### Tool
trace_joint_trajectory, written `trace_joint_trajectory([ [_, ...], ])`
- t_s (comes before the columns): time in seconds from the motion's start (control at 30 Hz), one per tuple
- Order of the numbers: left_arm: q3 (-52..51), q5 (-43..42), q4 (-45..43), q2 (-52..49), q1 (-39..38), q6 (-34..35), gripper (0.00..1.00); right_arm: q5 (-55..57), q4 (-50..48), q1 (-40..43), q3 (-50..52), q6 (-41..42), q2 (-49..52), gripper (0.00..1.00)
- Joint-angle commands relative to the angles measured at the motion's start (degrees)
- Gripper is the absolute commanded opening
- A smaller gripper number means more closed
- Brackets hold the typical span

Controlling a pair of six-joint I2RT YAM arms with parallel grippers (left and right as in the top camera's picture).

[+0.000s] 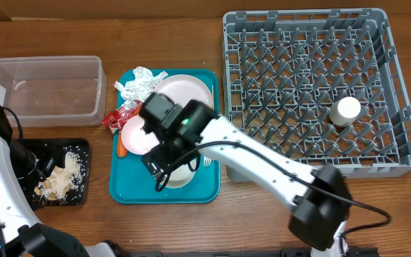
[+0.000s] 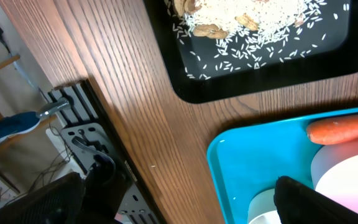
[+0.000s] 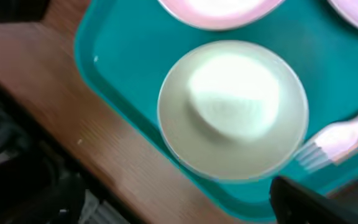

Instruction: Sort waste into correct bins and load items into the dishwasher rack

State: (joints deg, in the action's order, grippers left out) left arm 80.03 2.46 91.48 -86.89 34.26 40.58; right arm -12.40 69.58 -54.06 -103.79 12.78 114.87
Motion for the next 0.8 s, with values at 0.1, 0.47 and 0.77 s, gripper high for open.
trace_joint_trajectory([
  [0.1, 1.0, 4.1, 0.0, 0.8, 0.2, 1.2, 1.00, 4.2, -6.6, -4.0, 4.7, 2.3, 2.0, 0.84],
  [0.47, 1.0, 4.1, 0.2, 0.8, 0.2, 1.2, 1.00, 15.2, -12.6, -9.0, 6.0, 11.4, 6.8, 0.55],
  [0.77, 1.0, 4.0, 0.2, 0.8, 0.2, 1.2, 1.00, 15.3, -13.2, -9.0, 6.0, 11.5, 9.6, 0.53],
])
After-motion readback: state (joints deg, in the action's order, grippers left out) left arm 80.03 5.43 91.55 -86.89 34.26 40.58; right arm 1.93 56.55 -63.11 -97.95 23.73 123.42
